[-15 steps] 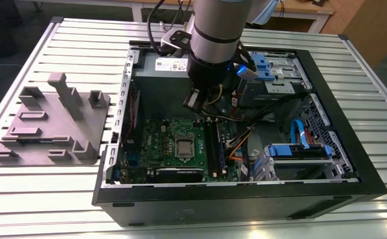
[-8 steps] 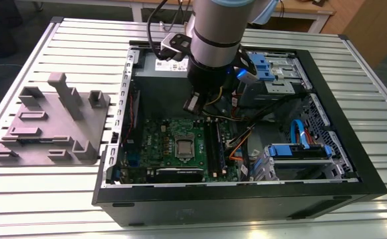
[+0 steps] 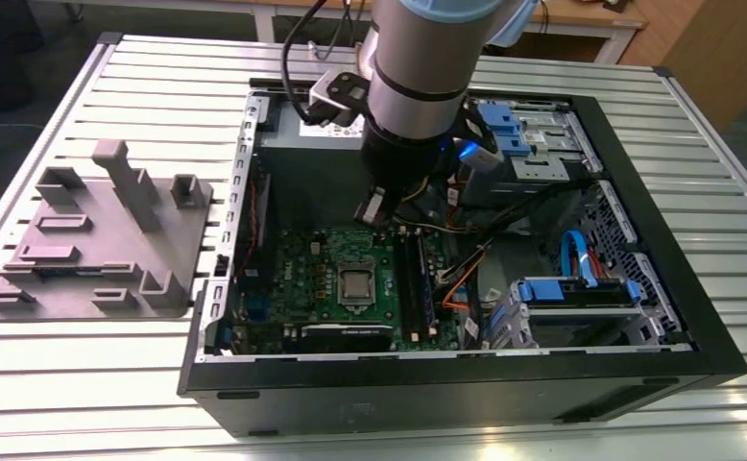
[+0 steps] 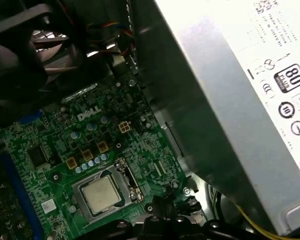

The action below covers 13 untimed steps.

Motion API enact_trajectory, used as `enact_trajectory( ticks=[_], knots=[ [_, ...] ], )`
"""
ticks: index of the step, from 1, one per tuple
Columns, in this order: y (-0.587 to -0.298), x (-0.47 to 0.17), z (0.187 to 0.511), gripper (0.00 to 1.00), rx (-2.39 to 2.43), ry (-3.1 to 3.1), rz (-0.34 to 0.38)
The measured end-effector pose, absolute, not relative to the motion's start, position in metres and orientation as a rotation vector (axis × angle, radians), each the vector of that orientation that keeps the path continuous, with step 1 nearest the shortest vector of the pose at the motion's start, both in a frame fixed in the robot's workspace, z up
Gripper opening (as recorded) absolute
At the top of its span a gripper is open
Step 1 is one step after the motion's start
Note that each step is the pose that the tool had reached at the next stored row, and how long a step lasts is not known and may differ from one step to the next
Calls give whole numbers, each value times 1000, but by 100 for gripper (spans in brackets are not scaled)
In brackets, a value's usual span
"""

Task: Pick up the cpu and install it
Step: 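Install the first cpu locking lever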

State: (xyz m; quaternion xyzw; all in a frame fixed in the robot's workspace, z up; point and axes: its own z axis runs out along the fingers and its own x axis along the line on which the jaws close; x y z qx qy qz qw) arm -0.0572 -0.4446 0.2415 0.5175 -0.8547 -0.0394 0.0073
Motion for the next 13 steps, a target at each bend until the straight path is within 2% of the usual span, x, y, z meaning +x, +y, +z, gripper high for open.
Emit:
enact_trajectory(
  ticks=[13],
  knots=[
    [-457,-58,240,10,1556,-2712,-124]
  ],
)
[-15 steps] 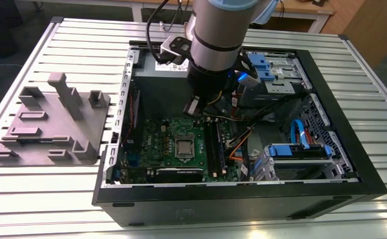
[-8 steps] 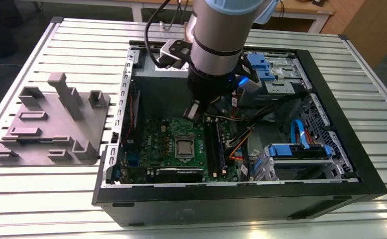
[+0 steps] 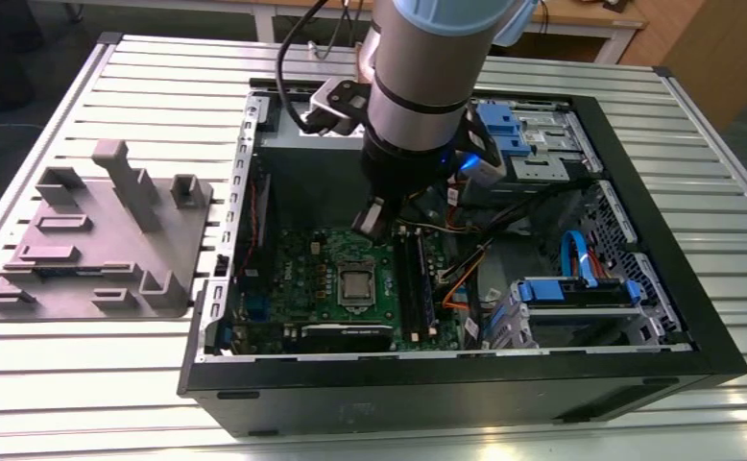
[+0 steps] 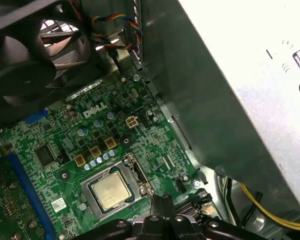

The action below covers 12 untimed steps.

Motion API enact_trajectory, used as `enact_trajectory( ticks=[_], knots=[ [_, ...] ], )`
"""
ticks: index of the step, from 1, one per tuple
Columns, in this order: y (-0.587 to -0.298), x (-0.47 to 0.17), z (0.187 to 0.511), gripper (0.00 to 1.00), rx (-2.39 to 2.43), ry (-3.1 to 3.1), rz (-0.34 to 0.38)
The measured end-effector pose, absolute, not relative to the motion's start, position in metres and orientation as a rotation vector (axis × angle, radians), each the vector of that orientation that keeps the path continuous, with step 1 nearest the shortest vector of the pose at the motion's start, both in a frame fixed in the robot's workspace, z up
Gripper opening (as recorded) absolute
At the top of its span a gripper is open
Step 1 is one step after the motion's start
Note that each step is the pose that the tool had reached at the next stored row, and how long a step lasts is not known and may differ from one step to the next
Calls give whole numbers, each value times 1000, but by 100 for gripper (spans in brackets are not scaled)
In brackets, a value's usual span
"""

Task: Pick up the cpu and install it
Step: 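Install the first cpu locking lever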

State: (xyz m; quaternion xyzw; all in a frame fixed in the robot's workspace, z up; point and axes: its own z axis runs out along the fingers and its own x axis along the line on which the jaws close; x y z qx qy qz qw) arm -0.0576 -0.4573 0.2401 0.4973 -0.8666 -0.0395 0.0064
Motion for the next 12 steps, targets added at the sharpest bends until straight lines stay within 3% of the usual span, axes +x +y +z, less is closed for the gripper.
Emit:
enact_trajectory(
  ticks=[12],
  knots=[
    [-458,-59,234,10,1386,-2806,-119]
  ],
)
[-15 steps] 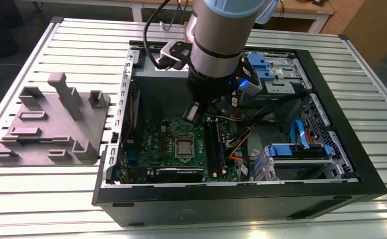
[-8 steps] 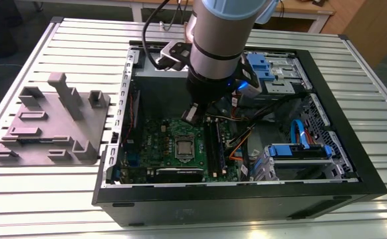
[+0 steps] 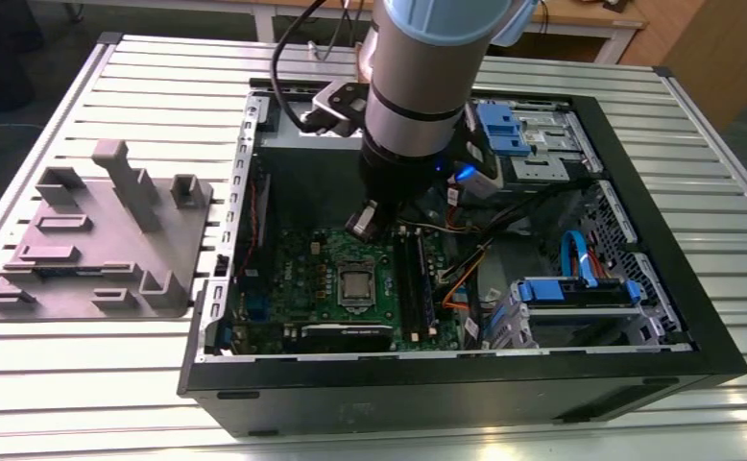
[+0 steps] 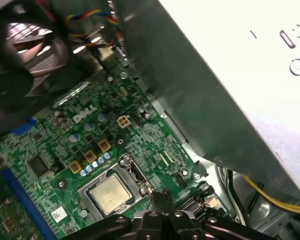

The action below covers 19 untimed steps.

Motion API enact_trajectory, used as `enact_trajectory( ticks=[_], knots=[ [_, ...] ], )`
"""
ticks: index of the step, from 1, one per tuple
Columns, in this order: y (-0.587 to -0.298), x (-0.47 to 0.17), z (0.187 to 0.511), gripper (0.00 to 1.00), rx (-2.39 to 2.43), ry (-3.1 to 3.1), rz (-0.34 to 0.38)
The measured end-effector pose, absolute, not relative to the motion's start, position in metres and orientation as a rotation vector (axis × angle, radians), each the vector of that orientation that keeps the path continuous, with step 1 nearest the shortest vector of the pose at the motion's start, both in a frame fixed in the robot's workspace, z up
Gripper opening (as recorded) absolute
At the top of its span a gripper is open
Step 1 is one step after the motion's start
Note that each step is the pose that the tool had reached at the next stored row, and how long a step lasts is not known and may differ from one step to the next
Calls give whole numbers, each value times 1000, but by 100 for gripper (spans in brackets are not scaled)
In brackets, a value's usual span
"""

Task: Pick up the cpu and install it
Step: 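Install the first cpu locking lever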

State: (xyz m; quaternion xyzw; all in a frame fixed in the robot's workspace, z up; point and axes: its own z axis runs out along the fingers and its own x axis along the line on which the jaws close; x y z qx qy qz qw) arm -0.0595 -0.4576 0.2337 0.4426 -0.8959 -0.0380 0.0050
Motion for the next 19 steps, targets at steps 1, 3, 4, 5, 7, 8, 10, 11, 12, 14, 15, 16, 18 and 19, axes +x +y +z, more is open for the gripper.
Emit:
enact_trajectory(
  ticks=[1,3,4,5,7,8,10,11,12,14,15,16,18,19],
  knots=[
    [-458,-59,233,10,1367,-2815,-119],
    [-458,-59,232,10,1334,-2831,-117],
    [-458,-59,232,10,1321,-2838,-116],
    [-458,-60,231,10,1308,-2843,-114],
    [-458,-60,230,10,1289,-2851,-110],
    [-458,-60,229,10,1283,-2854,-108],
    [-458,-60,229,10,1273,-2857,-105],
    [-458,-60,229,10,1271,-2858,-104],
    [-458,-60,229,10,1271,-2858,-103],
    [-458,-60,229,10,1271,-2858,-103],
    [-458,-60,229,10,1271,-2858,-103],
    [-459,-60,229,10,1271,-2858,-103],
    [-461,-61,229,10,1269,-2859,-103],
    [-462,-61,229,10,1267,-2860,-103]
  ],
)
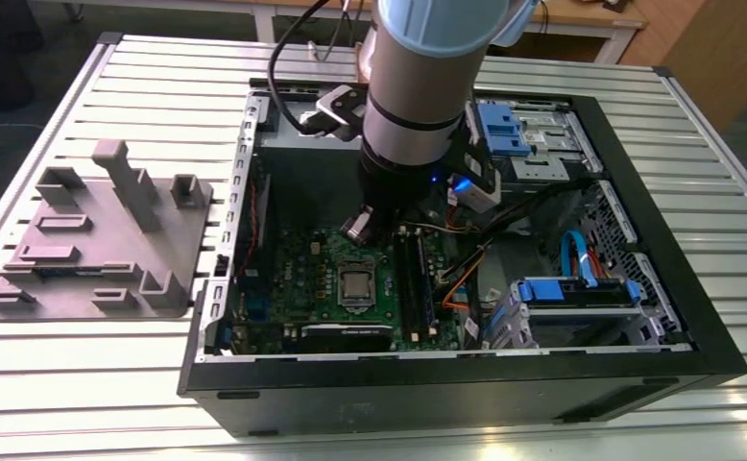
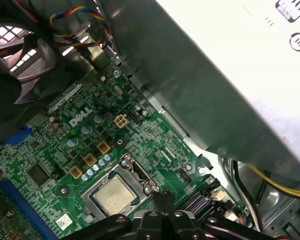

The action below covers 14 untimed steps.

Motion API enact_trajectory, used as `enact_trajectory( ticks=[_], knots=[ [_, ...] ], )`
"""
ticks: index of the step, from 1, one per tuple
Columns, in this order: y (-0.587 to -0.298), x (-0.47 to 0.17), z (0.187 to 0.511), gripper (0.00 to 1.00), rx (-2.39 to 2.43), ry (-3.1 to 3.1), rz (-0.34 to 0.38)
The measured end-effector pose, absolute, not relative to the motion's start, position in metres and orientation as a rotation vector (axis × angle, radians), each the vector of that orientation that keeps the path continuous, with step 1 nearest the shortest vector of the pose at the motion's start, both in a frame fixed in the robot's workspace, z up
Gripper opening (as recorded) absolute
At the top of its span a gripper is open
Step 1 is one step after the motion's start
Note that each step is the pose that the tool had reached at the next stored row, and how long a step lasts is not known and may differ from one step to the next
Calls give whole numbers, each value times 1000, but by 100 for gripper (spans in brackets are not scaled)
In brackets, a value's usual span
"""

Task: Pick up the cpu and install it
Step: 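Install the first cpu locking lever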

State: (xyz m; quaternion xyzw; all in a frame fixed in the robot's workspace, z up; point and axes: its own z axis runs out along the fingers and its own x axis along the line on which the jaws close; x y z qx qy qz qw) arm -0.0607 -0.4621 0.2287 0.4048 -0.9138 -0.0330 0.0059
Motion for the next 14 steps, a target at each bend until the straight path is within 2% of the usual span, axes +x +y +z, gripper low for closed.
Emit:
enact_trajectory(
  ticks=[14],
  knots=[
    [-468,-61,222,10,1190,-2887,-71]
  ],
)
